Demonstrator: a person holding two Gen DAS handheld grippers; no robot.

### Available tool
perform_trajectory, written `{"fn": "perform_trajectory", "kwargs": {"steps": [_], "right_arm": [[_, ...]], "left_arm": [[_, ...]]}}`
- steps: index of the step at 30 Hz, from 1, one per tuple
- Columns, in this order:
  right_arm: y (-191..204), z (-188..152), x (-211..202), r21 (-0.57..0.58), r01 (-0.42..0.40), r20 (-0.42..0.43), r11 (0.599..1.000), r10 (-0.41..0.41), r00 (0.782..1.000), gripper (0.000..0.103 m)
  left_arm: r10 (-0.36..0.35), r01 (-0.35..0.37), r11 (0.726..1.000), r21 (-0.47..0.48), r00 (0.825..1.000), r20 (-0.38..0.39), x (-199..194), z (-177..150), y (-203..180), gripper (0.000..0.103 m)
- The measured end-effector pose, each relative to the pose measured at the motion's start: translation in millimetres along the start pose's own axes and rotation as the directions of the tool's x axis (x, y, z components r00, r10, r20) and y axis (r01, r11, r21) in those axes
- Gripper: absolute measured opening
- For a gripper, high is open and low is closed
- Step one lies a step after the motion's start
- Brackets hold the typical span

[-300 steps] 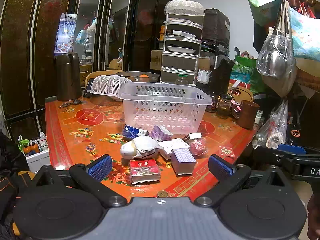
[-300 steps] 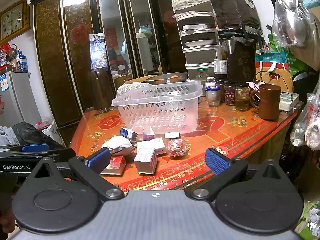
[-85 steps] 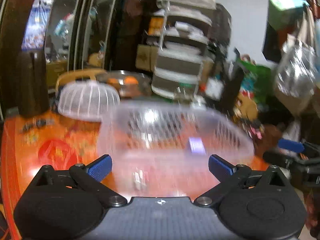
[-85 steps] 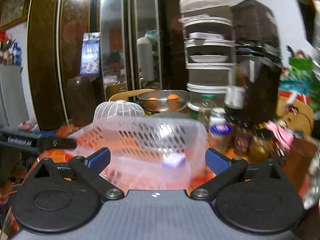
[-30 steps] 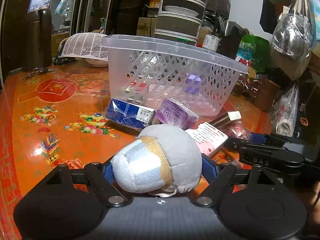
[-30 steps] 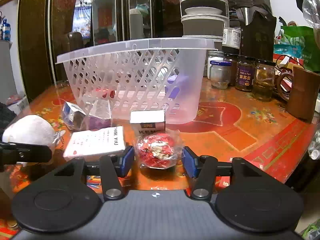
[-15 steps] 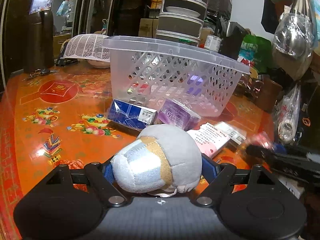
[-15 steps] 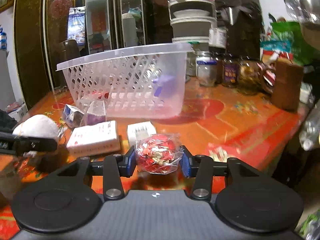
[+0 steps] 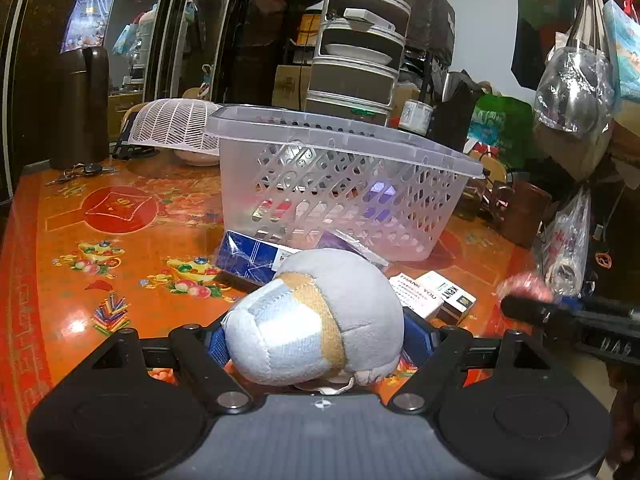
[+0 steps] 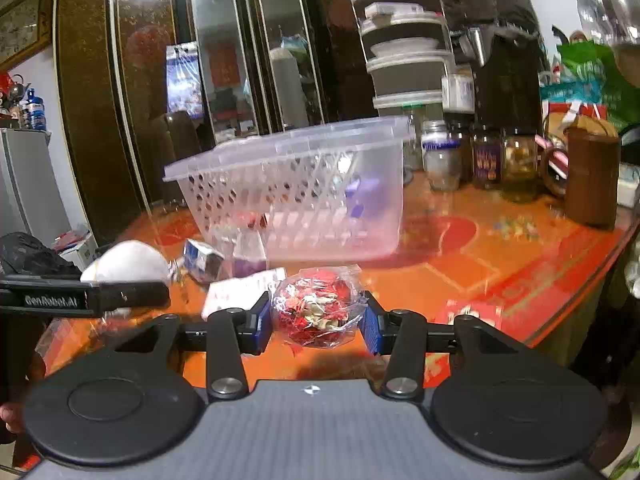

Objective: Organize objects
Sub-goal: 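Lower the plush toy and candy bag into the basket and open both tools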

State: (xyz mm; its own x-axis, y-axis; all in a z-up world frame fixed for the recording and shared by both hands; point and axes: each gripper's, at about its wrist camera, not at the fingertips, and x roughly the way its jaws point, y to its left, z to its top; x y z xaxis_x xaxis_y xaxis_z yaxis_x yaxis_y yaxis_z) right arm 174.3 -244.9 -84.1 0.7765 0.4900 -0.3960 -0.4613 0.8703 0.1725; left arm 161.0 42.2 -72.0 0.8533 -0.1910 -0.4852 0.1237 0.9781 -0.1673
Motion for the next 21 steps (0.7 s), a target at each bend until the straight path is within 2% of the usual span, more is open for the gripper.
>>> {"fn": "perform_trajectory", "kwargs": {"steps": [4,7,8,12,18,21], "right_arm": [[-7,14,-10,0.026,-0.046,0.032,0.999,0.046,0.998,0.048],[-23,27,-13,0.120,-0.133,0.030,0.984,0.131,0.991,0.048],[-24,30,-16,0.125,-0.135,0.037,0.983,0.132,0.991,0.048],[-19,51,-30,0.068,-0.120,0.094,0.991,0.113,0.989,0.048],[-4,109,-28,-0.047,-0.093,0.166,0.995,0.100,0.981,0.048],[-5,140,-8,-0.026,-0.146,0.138,0.989,0.148,0.979,0.048]], "left_arm": [[0.018,-0.018,1.000,0.021,0.999,0.030,-18,12,-2,0.083],[0.029,-0.030,0.999,0.018,0.998,0.047,-33,27,-2,0.083],[0.044,-0.045,0.999,0.016,0.998,0.044,-37,32,-2,0.083],[0.080,-0.078,0.997,-0.029,0.994,0.073,-56,60,4,0.083],[0.046,-0.043,0.999,-0.029,0.991,0.125,-56,117,4,0.083],[0.011,-0.007,0.999,-0.036,0.992,0.127,-45,147,1,0.083]]}}
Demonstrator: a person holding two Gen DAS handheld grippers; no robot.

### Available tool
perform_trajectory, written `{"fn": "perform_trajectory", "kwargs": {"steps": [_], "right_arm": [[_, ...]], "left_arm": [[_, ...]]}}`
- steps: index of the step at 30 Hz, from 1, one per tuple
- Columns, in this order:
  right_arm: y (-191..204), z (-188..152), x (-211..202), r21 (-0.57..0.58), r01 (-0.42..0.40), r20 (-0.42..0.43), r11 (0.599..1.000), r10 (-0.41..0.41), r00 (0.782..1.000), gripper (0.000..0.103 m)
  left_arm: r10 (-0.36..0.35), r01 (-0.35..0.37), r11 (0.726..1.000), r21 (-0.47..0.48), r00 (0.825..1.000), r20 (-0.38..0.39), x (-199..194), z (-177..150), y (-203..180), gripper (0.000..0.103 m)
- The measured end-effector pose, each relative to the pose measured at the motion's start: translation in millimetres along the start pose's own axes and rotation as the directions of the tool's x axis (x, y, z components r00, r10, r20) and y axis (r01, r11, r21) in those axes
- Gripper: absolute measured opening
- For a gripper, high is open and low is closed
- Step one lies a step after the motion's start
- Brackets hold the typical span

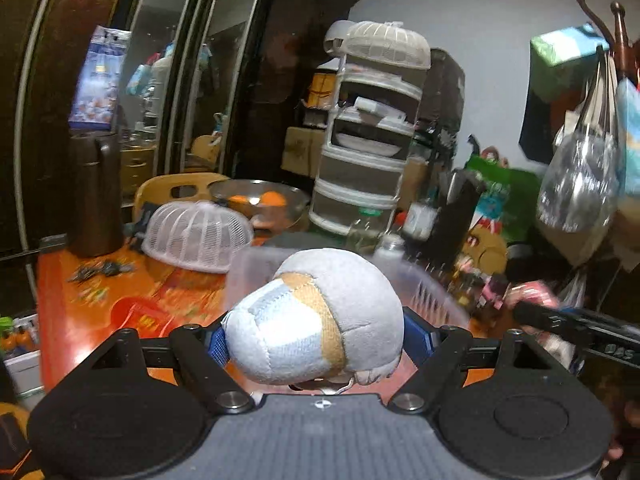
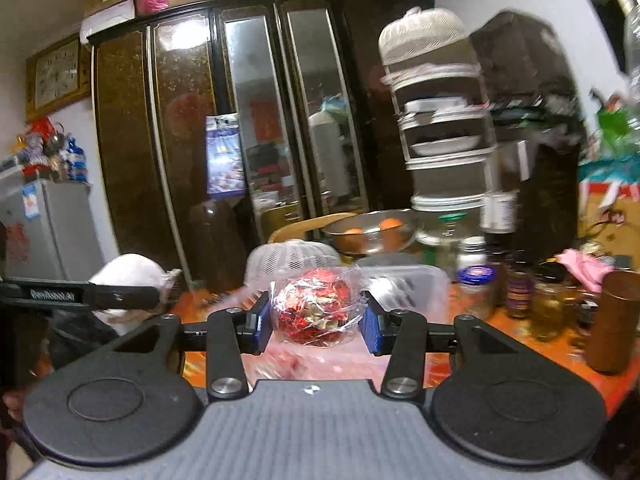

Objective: Organize objects
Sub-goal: 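Lower the plush toy and candy bag into the basket and open both tools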

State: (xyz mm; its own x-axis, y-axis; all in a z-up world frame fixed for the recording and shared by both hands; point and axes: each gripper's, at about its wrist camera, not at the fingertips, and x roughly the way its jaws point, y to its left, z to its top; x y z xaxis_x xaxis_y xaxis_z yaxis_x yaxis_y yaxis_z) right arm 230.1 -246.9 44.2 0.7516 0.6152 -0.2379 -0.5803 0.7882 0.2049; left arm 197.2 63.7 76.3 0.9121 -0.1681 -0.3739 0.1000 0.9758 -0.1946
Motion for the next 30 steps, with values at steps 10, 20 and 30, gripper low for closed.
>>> {"fn": "perform_trajectory", "kwargs": {"steps": [10,20,30], "right_arm": [[-19,34,107,-0.061,0.096,-0.218,0.993,-0.107,0.970,0.048],[-32,-1,181,-0.083,0.138,-0.443,0.987,-0.161,0.882,0.048],[-25,-9,192,-0.121,0.145,-0.455,0.982,-0.185,0.871,0.049]], "left_arm": [[0.026,-0.021,0.999,0.024,0.972,-0.235,120,34,-17,0.083],[0.065,-0.069,0.998,0.005,0.917,-0.393,199,11,2,0.083],[0.096,-0.081,0.995,0.056,0.926,-0.365,200,7,0,0.083]]}}
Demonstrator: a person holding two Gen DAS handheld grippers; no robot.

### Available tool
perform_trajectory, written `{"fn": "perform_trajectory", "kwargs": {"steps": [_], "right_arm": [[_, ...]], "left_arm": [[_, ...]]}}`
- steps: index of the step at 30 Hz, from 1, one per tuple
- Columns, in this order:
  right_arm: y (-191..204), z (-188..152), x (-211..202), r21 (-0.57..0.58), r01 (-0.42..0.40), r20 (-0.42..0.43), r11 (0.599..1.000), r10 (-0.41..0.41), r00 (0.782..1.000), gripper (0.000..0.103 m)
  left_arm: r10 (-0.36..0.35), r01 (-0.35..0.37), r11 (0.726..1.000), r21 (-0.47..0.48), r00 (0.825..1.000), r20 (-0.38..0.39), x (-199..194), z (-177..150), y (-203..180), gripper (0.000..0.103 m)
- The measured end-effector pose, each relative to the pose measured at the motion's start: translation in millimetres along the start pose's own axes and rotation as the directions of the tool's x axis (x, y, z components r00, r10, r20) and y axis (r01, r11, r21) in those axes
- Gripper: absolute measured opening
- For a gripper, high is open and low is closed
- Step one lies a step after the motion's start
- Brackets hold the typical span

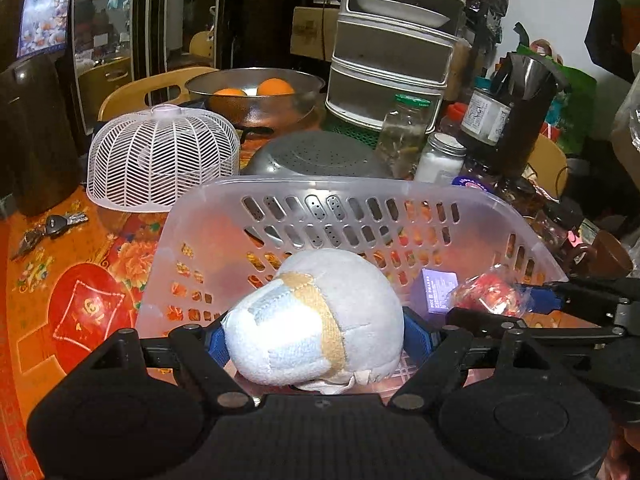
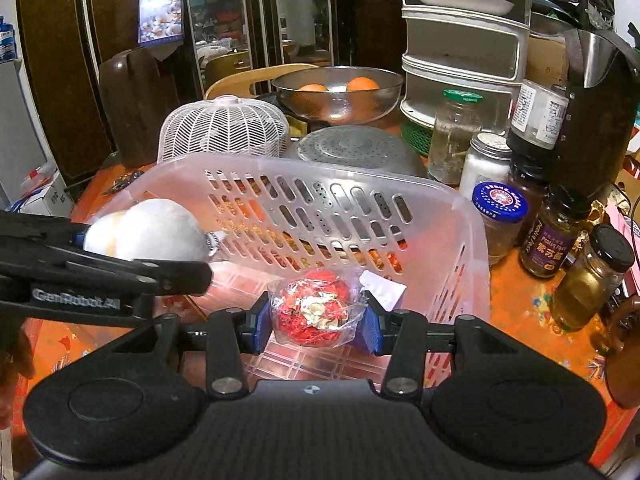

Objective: Organize objects
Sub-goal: 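Lower the plush toy and candy bag into the basket and open both tools, then grasp the blue box with the left tool while the right tool grasps the KENT pack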

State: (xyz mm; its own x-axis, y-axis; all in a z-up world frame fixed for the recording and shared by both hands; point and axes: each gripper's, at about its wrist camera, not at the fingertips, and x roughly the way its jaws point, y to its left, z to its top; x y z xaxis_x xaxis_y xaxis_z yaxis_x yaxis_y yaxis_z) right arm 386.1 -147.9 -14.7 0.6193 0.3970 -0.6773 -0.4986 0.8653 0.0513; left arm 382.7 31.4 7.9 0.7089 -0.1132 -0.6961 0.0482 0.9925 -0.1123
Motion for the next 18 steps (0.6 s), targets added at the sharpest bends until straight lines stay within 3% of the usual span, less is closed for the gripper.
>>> {"fn": "perform_trajectory", "kwargs": {"steps": [3,6,7,8,13,16,18], "right_arm": [[2,-1,-3,-0.018,0.028,0.018,0.999,-0.028,0.999,0.056],[-2,-2,-11,-0.012,0.039,0.056,0.999,-0.038,0.998,0.080],[-3,-3,-16,-0.005,0.019,0.078,1.000,-0.018,0.997,0.092],[-4,-4,-23,0.004,0.012,0.109,1.000,-0.012,0.994,0.095],[-6,-24,-79,0.033,-0.010,0.275,0.999,0.000,0.961,0.103],[-8,-57,-114,0.039,-0.043,0.350,0.998,0.027,0.936,0.103],[-9,-90,-125,0.049,-0.043,0.368,0.998,0.022,0.930,0.103]], "left_arm": [[-0.005,0.006,1.000,-0.002,1.000,0.020,-1,-2,2,0.085],[0.007,-0.006,1.000,-0.013,0.998,0.061,-7,-2,5,0.090],[0.005,-0.003,1.000,-0.019,0.997,0.080,-11,-2,7,0.096],[-0.003,0.005,1.000,-0.021,0.995,0.098,-16,-3,7,0.100],[-0.051,0.046,0.999,0.026,0.972,0.229,-70,-27,-1,0.101],[-0.085,0.081,0.996,0.026,0.951,0.298,-103,-67,4,0.103],[-0.075,0.074,0.997,0.012,0.954,0.290,-106,-93,9,0.103]]}}
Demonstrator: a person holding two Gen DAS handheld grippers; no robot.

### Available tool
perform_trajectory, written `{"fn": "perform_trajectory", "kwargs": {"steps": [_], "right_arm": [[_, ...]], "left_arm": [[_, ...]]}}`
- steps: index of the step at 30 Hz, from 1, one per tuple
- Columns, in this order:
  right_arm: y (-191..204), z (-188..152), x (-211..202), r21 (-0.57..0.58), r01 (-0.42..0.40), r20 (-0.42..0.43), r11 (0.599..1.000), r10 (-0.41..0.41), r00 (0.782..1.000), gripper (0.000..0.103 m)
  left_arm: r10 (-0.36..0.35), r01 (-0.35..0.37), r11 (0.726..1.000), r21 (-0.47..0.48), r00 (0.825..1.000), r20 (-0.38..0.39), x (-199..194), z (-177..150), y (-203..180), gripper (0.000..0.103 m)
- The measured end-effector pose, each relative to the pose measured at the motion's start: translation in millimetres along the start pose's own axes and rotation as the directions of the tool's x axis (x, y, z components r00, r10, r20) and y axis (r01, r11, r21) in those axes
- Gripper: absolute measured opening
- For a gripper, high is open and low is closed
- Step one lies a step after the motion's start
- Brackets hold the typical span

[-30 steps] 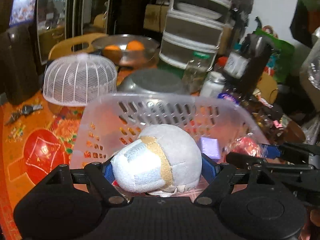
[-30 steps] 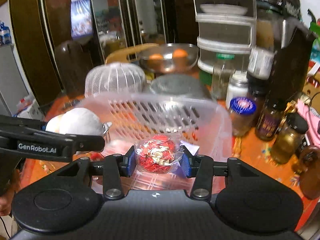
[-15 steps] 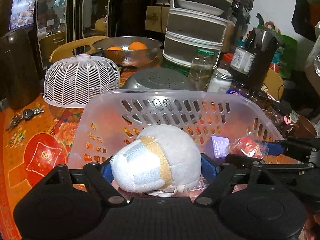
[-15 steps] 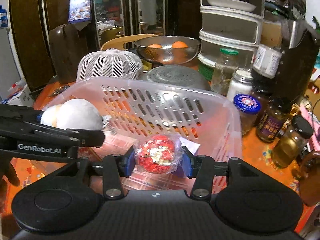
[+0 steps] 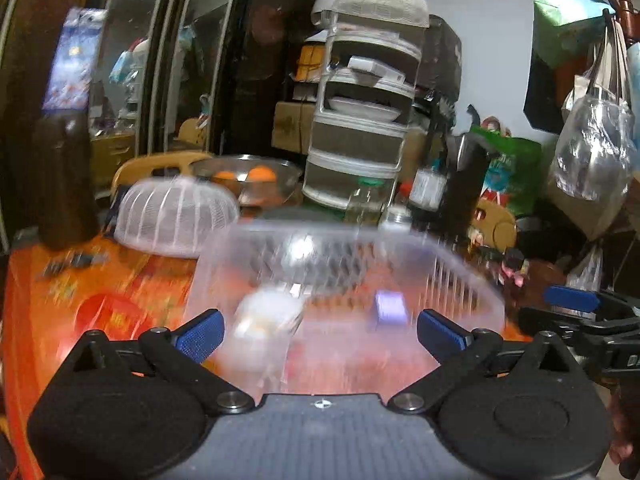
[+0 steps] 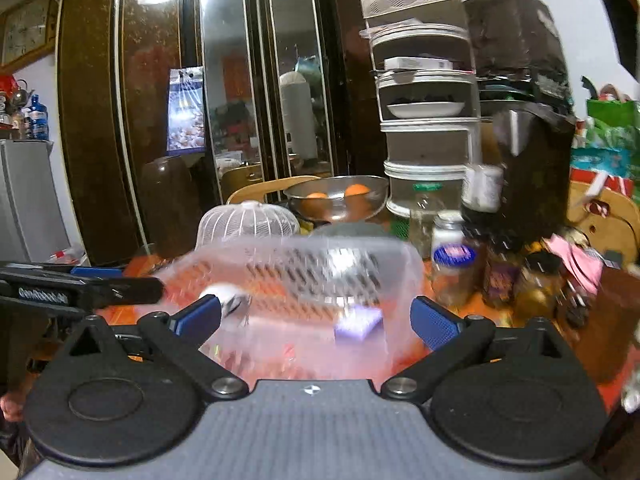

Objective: Organize objects
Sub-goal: 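Grasp the blue box with the left tool while the right tool grasps the KENT pack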

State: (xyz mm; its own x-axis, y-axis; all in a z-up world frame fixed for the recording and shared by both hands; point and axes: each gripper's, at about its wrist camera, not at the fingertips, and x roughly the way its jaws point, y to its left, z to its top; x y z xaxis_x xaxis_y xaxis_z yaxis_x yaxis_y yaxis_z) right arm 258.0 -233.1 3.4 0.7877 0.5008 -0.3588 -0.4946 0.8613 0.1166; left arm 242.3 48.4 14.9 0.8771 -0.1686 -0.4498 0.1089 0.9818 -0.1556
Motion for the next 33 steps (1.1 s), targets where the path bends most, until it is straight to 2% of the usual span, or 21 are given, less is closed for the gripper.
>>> {"fn": "perform_trajectory", "kwargs": {"steps": [4,5,6,7,10,17,21,24,25,27,29,32,33], "right_arm": [[-5,-58,-4,0.043,-0.009,-0.074,0.999,0.012,0.997,0.102],[-6,-71,-2,0.058,-0.005,-0.088,0.998,0.010,0.996,0.100],[-8,-81,-1,0.077,0.001,-0.096,0.997,0.007,0.995,0.093],[-10,-87,-1,0.093,-0.001,-0.102,0.996,0.011,0.995,0.088],[-15,-99,-4,0.149,-0.028,-0.088,0.988,0.042,0.995,0.087],[-5,-108,-2,0.107,-0.031,-0.089,0.994,0.040,0.995,0.087],[-7,-113,-1,0.115,-0.030,-0.092,0.993,0.041,0.995,0.087],[-9,-115,5,0.108,-0.018,-0.101,0.994,0.029,0.995,0.087],[-10,-115,7,0.106,-0.015,-0.104,0.994,0.026,0.994,0.085],[-10,-117,9,0.101,-0.014,-0.109,0.995,0.025,0.994,0.079],[-8,-119,11,0.085,-0.012,-0.119,0.996,0.022,0.993,0.069],[-7,-120,14,0.061,-0.005,-0.127,0.998,0.013,0.992,0.059],[-7,-121,15,0.056,-0.004,-0.131,0.998,0.011,0.991,0.059]], "left_arm": [[0.079,-0.076,0.996,0.035,0.993,-0.084,18,-43,13,0.103],[0.094,-0.090,0.995,0.039,0.990,-0.110,27,-48,18,0.103],[0.095,-0.091,0.995,0.037,0.987,-0.131,34,-54,24,0.102],[0.082,-0.078,0.996,0.032,0.986,-0.146,40,-58,29,0.102],[0.051,-0.041,0.998,0.057,0.980,-0.191,57,-65,34,0.102],[0.062,-0.042,0.995,0.088,0.970,-0.236,81,-74,34,0.101],[0.107,-0.080,0.989,0.124,0.966,-0.237,87,-77,31,0.098],[0.114,-0.087,0.988,0.129,0.968,-0.225,88,-75,29,0.089],[0.115,-0.088,0.987,0.134,0.970,-0.215,86,-75,28,0.082],[0.106,-0.079,0.988,0.132,0.972,-0.208,84,-75,27,0.080],[0.103,-0.079,0.989,0.122,0.974,-0.203,80,-77,26,0.080],[0.086,-0.066,0.992,0.111,0.979,-0.184,70,-80,24,0.080],[0.082,-0.062,0.991,0.117,0.982,-0.173,66,-81,22,0.080]]}}
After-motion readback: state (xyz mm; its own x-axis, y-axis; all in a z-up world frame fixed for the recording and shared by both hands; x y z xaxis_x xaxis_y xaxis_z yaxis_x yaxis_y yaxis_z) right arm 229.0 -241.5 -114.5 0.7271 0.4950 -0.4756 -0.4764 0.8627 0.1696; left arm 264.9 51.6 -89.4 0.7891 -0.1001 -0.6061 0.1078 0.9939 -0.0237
